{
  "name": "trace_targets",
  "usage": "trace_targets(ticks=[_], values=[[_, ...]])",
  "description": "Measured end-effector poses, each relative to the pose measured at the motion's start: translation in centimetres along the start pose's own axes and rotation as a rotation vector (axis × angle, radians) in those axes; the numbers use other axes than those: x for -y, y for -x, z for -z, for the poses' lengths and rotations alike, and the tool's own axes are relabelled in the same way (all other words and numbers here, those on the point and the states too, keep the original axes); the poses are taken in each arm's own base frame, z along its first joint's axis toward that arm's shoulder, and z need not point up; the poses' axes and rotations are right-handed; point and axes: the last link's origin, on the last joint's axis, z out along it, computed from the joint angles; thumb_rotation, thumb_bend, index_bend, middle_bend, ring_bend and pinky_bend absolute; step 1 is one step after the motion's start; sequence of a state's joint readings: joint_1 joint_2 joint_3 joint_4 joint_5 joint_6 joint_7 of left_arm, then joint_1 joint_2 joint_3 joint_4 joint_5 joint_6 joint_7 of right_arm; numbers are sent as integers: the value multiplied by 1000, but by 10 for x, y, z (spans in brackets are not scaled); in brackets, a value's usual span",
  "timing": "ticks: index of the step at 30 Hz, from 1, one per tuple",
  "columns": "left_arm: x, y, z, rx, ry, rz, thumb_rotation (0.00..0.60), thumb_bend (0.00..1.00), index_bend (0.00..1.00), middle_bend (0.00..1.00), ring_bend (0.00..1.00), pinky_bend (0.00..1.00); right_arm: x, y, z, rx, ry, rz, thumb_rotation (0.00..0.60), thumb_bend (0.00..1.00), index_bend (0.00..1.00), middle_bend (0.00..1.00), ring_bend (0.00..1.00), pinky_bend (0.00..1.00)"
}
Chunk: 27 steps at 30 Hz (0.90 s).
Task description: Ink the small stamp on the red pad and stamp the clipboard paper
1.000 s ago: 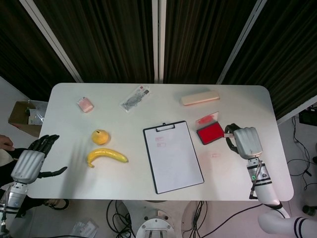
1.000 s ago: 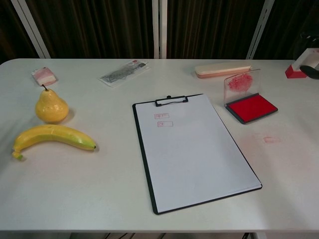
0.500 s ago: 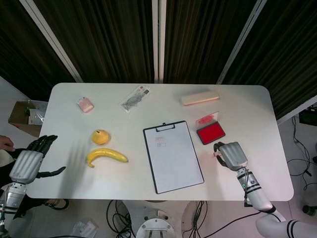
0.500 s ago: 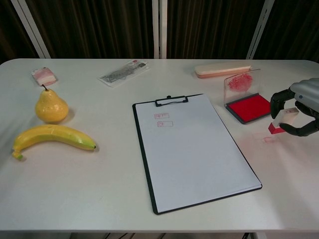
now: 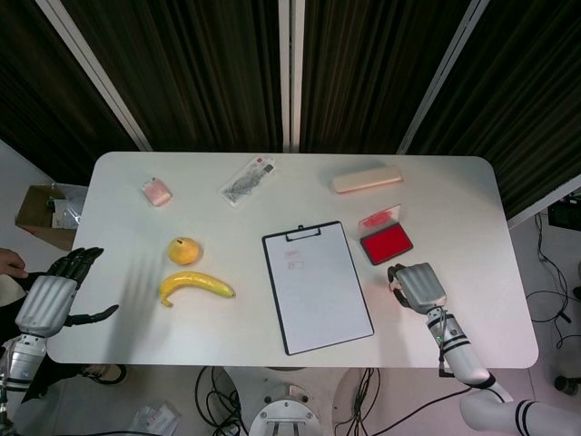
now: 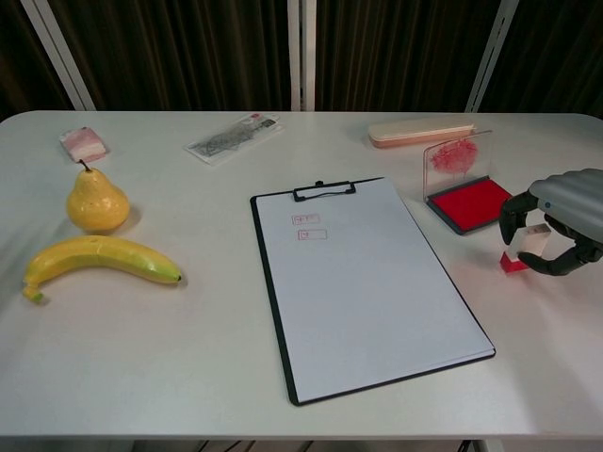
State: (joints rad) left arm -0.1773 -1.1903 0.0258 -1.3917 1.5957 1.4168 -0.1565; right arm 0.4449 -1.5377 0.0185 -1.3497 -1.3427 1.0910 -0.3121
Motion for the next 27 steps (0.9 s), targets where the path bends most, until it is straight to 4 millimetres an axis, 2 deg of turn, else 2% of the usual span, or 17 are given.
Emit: trace_targets(ticks=[16,27], values=[[1,-1,0,1,-4,-6,216,105,80,92,94,184,-2,15,-5,-21,13,-55,600,406,667,576,856,933],[1,-1,0,2,-6,-7,217,105,80,92,94,184,-4,15,-3,7,1,-48,600,352,409,412,849,933]])
